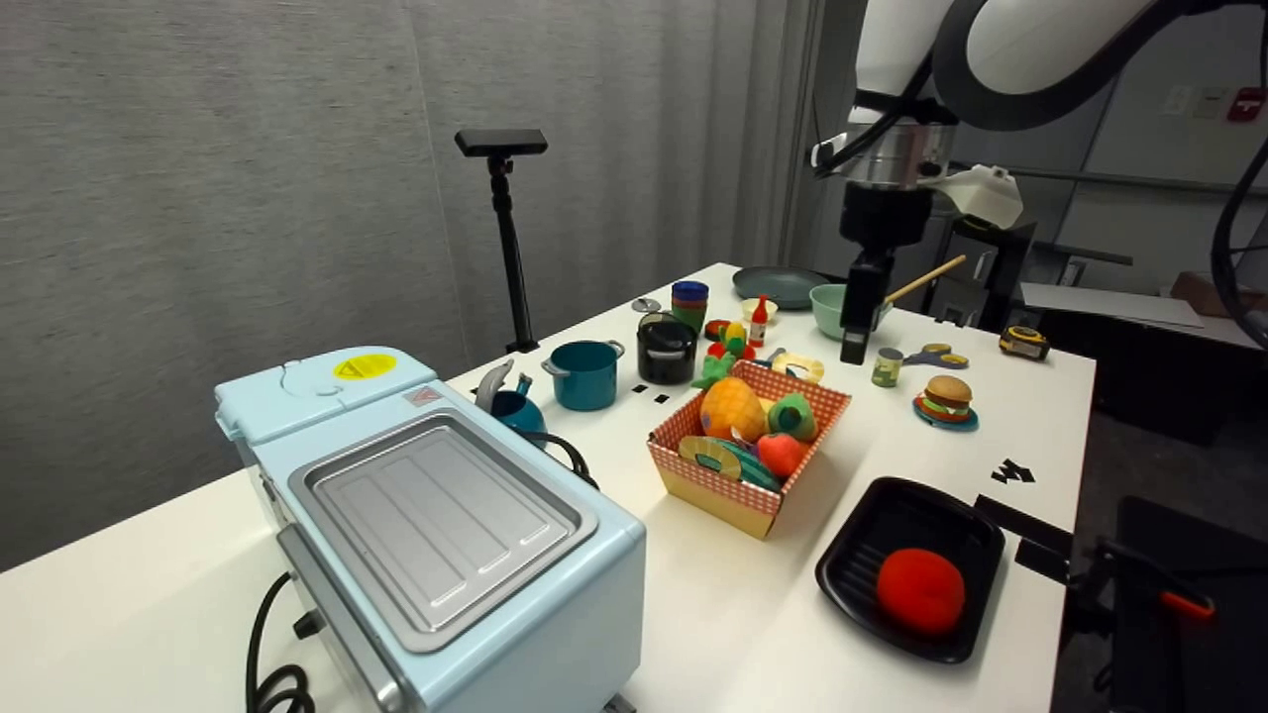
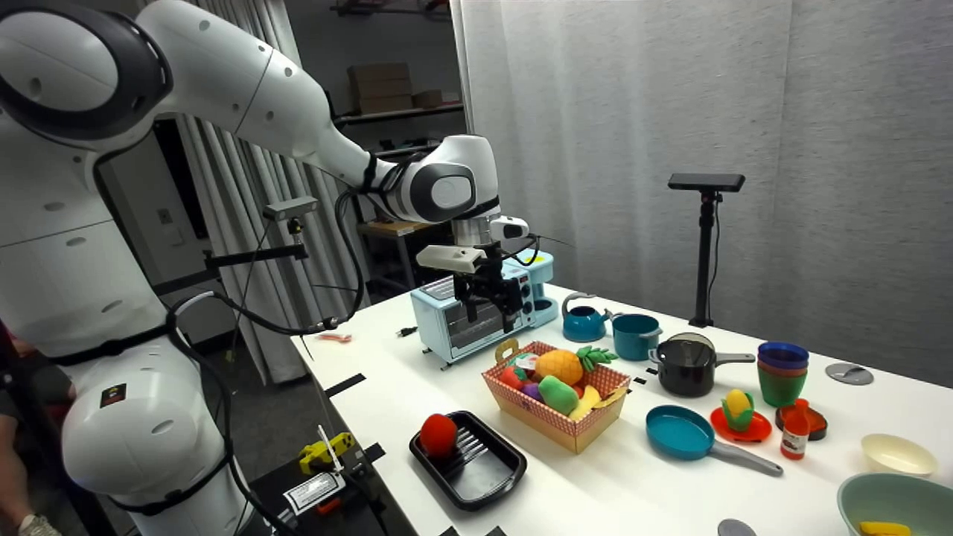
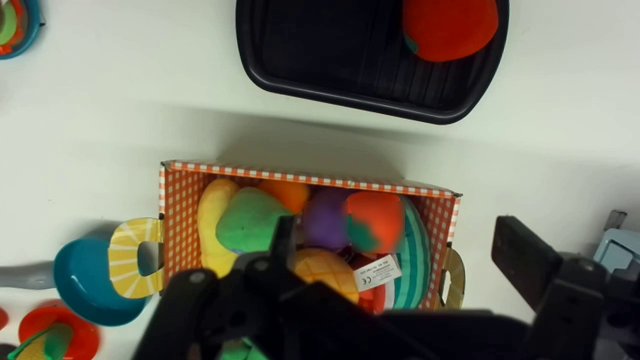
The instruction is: Pick up the pineapple plush toy from the basket and put it on the black tray.
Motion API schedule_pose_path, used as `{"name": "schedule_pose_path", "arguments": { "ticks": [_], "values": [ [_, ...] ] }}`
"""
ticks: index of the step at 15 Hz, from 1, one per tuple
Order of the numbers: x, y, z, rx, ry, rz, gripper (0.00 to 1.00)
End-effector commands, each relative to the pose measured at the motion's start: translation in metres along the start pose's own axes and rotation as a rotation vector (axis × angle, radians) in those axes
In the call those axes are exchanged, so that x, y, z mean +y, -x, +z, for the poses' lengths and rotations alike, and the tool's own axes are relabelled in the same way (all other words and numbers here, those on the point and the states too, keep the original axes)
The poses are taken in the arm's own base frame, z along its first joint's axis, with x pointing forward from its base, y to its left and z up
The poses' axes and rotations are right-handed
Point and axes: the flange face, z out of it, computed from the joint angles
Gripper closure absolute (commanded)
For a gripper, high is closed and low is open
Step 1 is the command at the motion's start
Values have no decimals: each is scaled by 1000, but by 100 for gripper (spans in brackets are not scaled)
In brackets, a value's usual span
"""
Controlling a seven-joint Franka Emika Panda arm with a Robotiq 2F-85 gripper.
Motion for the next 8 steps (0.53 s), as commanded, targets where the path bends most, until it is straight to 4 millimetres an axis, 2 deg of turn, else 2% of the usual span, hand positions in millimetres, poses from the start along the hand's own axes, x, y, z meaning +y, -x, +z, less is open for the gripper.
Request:
{"name": "schedule_pose_path", "arguments": {
  "ticks": [1, 8],
  "values": [
    [1, -16, 10, 64, 7, 25, 0],
    [20, -82, 65, 293, 26, 173, 0]
  ]
}}
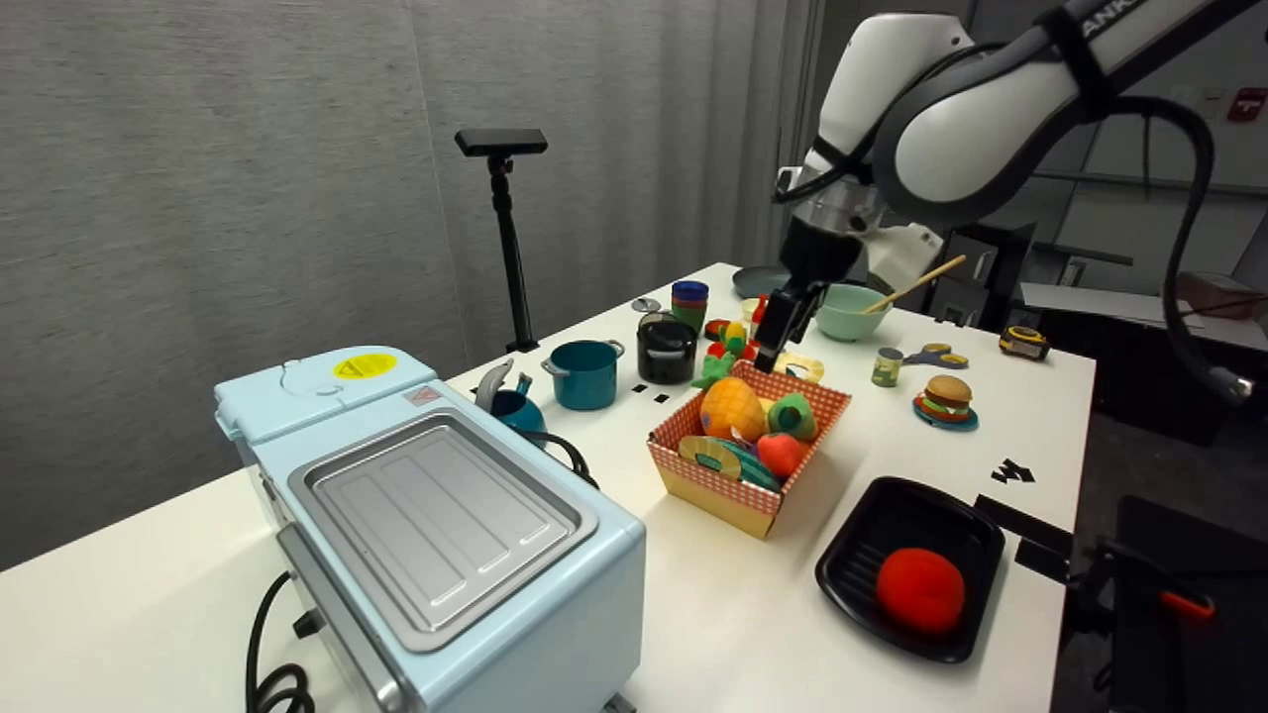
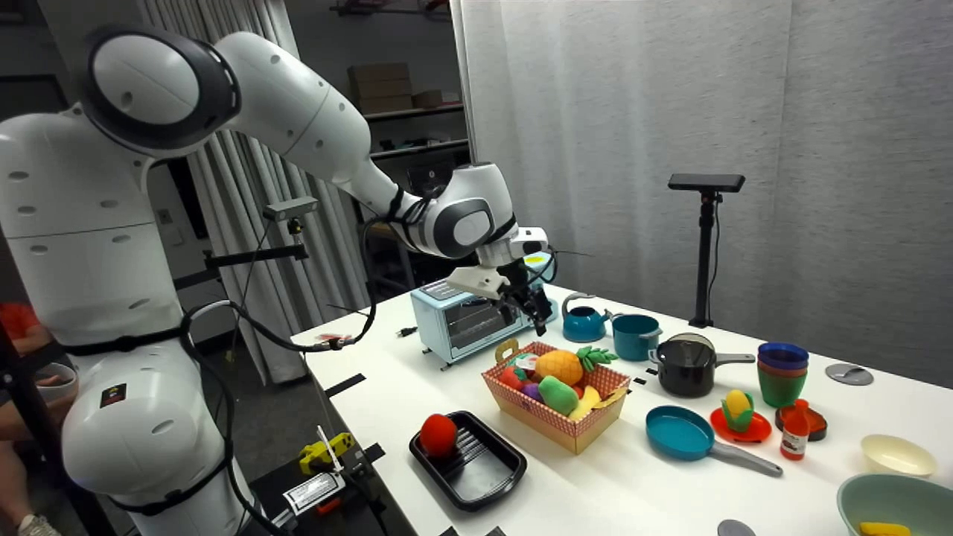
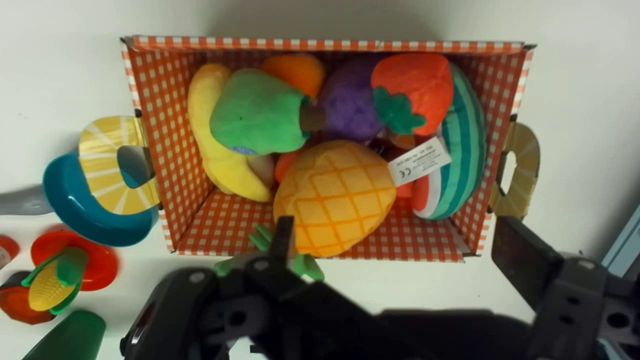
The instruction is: Pick up the pineapple plush toy from the basket and put it on the black tray.
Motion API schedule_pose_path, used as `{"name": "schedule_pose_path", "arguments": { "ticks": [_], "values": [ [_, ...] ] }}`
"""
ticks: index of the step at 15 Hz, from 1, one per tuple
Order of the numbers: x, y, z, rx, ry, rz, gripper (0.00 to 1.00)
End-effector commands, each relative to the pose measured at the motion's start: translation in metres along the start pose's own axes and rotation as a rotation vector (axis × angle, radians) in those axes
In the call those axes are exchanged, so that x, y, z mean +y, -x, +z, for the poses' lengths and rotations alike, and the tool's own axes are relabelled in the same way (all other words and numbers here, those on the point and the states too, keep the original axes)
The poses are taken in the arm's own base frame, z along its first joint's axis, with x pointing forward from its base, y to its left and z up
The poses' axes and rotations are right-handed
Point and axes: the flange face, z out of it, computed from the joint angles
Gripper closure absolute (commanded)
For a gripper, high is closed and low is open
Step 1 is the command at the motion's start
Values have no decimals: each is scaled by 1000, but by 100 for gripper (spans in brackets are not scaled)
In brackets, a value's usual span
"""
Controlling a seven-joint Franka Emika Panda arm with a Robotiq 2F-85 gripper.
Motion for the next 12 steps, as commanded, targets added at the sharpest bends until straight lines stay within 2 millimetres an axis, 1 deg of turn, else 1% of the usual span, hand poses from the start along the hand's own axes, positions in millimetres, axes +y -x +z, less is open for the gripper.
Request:
{"name": "schedule_pose_path", "arguments": {
  "ticks": [1, 4, 6, 9, 12],
  "values": [
    [12, -32, 36, 72, 16, 104, 0],
    [24, -49, 53, 115, 25, 195, 0],
    [34, -55, 60, 115, 36, 262, 0],
    [48, -51, 74, 87, 64, 346, 0],
    [55, -42, 89, 38, 74, 387, 0]
  ]
}}
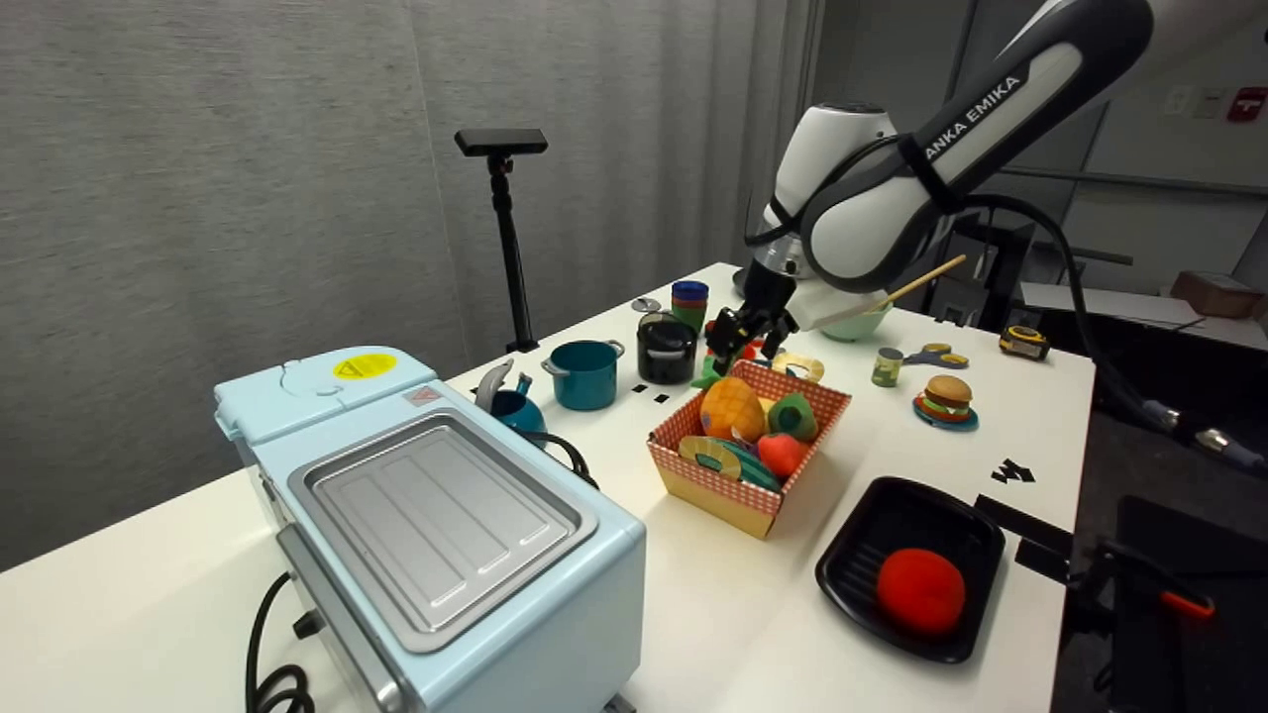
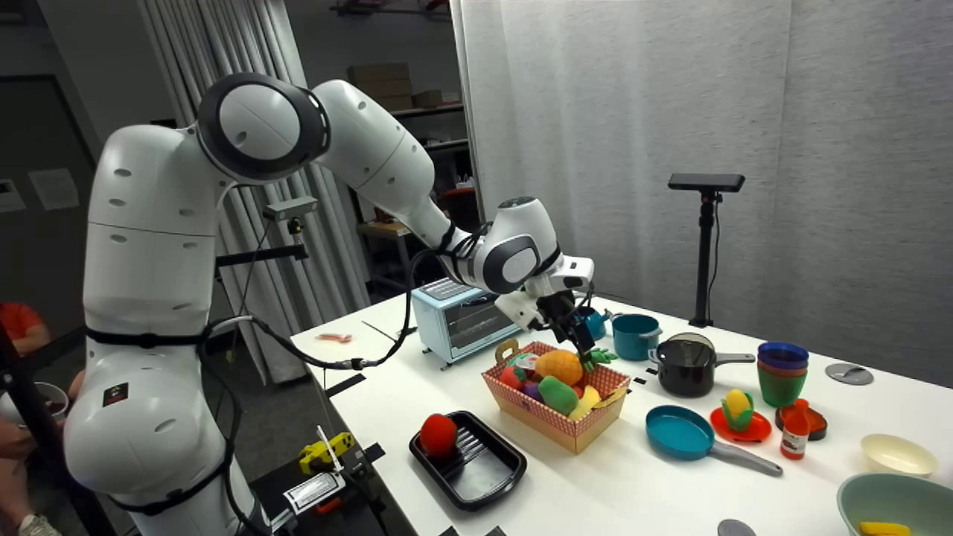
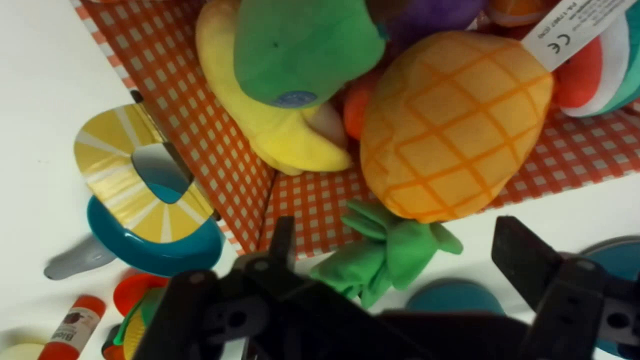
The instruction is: Pick up the pineapple plush toy from the basket and put it on the black tray.
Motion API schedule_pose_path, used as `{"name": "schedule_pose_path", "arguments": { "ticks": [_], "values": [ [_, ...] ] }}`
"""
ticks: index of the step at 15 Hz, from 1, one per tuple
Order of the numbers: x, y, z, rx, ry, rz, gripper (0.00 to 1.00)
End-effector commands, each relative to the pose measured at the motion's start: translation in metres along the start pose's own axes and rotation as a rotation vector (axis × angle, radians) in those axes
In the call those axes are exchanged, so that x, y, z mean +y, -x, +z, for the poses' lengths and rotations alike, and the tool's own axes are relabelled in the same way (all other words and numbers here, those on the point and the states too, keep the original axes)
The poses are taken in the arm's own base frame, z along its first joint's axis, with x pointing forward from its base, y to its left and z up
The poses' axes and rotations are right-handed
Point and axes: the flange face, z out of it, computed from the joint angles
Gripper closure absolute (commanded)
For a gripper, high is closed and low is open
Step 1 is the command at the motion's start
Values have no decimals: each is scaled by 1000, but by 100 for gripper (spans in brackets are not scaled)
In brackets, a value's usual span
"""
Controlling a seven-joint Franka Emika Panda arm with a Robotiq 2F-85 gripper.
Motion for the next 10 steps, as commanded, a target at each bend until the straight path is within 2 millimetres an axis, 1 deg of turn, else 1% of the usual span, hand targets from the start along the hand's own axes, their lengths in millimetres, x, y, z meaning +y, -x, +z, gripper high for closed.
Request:
{"name": "schedule_pose_path", "arguments": {
  "ticks": [1, 4, 8, 10],
  "values": [
    [3, 3, 17, -40, 23, 29, 0],
    [-8, 13, 28, -69, 0, -11, 0],
    [-30, 21, 33, -93, -37, -38, 0],
    [-34, 24, 38, -104, -41, -46, 0]
  ]
}}
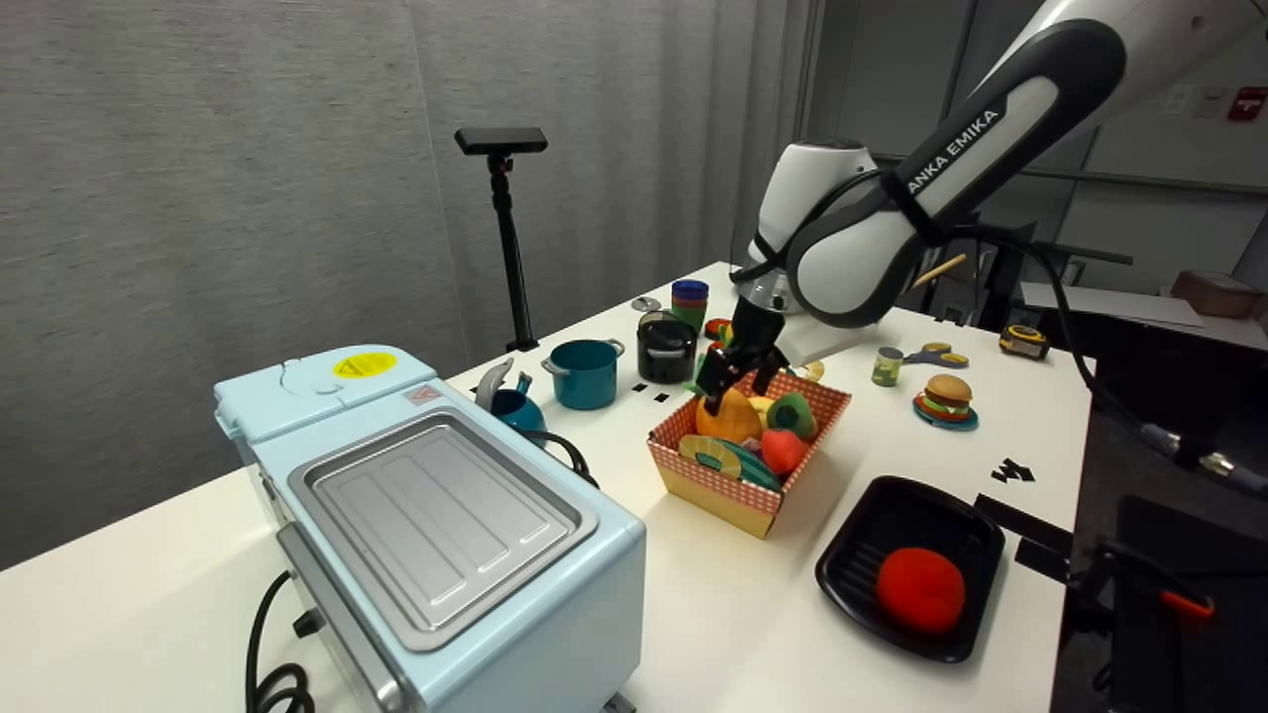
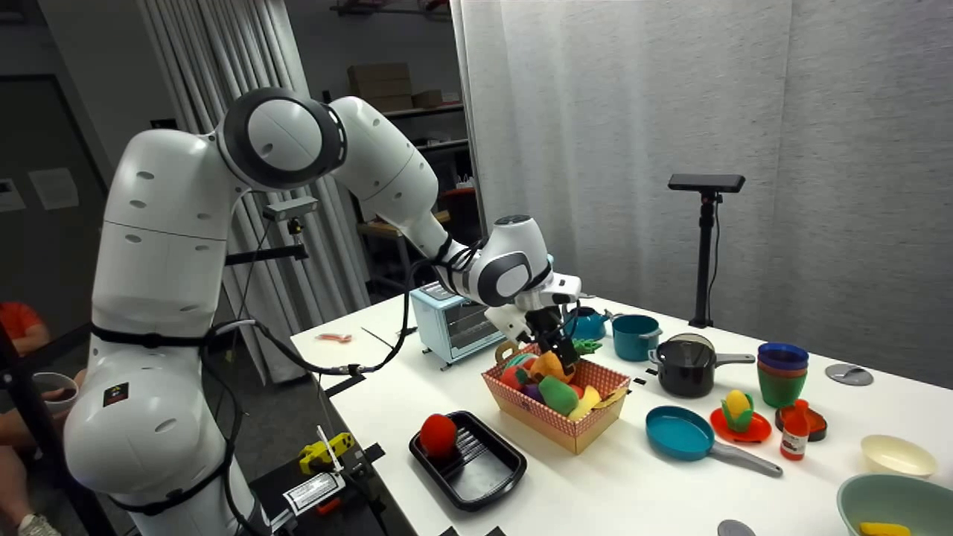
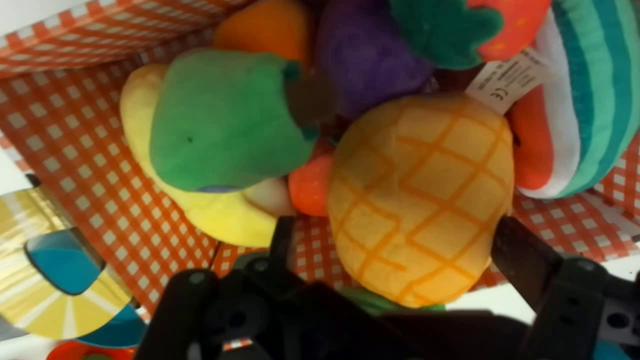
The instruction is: Pick up the pineapple plush toy from the basket and put it on the black tray.
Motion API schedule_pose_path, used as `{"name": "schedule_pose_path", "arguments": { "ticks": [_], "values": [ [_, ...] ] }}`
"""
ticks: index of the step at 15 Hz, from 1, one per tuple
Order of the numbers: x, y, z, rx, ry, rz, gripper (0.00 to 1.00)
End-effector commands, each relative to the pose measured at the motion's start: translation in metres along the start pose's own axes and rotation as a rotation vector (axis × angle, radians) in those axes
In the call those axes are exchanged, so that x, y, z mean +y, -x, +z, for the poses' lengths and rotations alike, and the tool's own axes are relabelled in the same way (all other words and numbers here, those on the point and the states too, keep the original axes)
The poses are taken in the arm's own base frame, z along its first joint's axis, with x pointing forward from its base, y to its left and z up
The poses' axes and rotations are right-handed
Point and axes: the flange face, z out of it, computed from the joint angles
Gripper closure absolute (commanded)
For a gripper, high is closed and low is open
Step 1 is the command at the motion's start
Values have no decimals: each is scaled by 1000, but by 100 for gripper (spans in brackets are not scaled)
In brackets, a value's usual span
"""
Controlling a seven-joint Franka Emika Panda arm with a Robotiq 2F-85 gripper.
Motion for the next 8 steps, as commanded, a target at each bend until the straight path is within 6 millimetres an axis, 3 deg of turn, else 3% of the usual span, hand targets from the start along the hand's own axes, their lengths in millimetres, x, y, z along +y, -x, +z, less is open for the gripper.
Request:
{"name": "schedule_pose_path", "arguments": {
  "ticks": [1, 6, 7, 8],
  "values": [
    [-4, 1, 10, -39, -9, -21, 0],
    [1, -7, 27, -41, 5, -37, 0],
    [0, -8, 28, -40, 7, -41, 18],
    [-1, -10, 28, -36, 9, -52, 26]
  ]
}}
